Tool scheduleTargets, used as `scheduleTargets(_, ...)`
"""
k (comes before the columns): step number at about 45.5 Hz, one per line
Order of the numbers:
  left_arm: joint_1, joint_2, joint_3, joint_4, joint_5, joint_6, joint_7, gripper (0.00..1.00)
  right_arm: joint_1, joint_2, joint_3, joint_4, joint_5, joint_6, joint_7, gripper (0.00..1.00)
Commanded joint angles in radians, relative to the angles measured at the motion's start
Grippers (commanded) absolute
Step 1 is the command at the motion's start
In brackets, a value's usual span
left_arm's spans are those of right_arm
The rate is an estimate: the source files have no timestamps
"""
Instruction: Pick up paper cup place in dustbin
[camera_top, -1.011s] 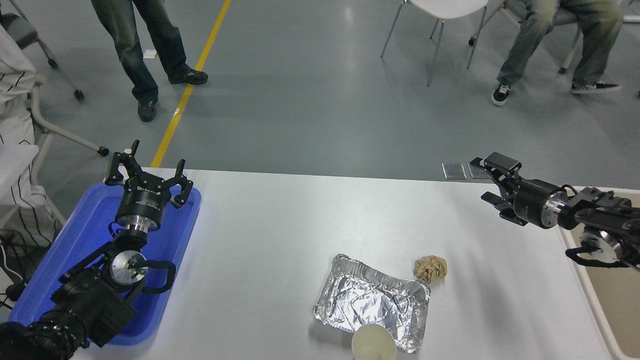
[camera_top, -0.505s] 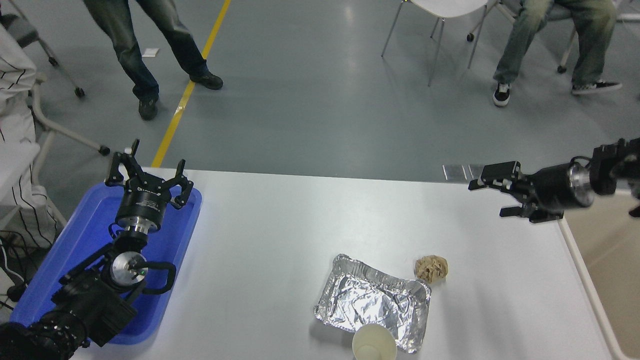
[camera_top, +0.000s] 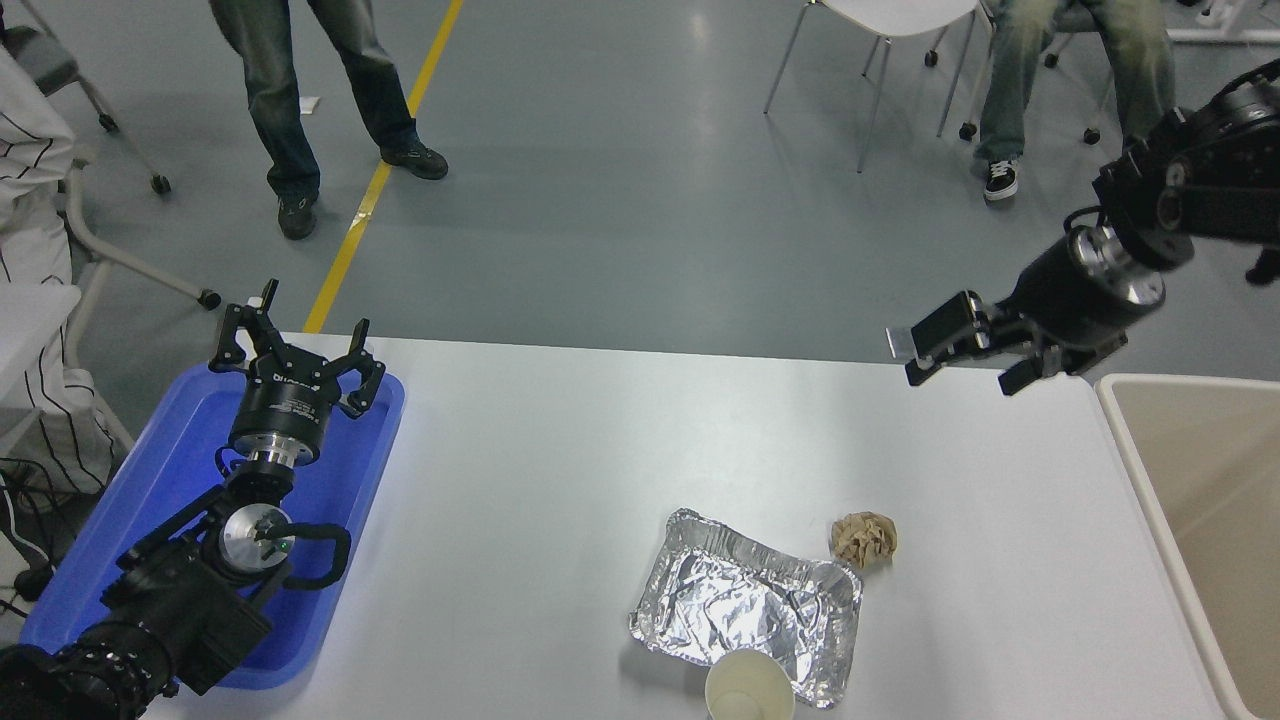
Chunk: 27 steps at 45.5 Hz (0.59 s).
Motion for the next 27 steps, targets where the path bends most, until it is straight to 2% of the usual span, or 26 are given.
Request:
scheduleTargets(1,0.0,0.0,0.0,-0.001,0.0,0.0,0.0,1.0,0.187,0.029,0.03,-0.011,-0.086,0.012,-0.008,1.0)
scheduleTargets(27,0.0,0.0,0.0,-0.001,0.0,-0.002,0.0,1.0,0.27,0.052,-0.022,0.052,-0.1,0.012,-0.006,1.0)
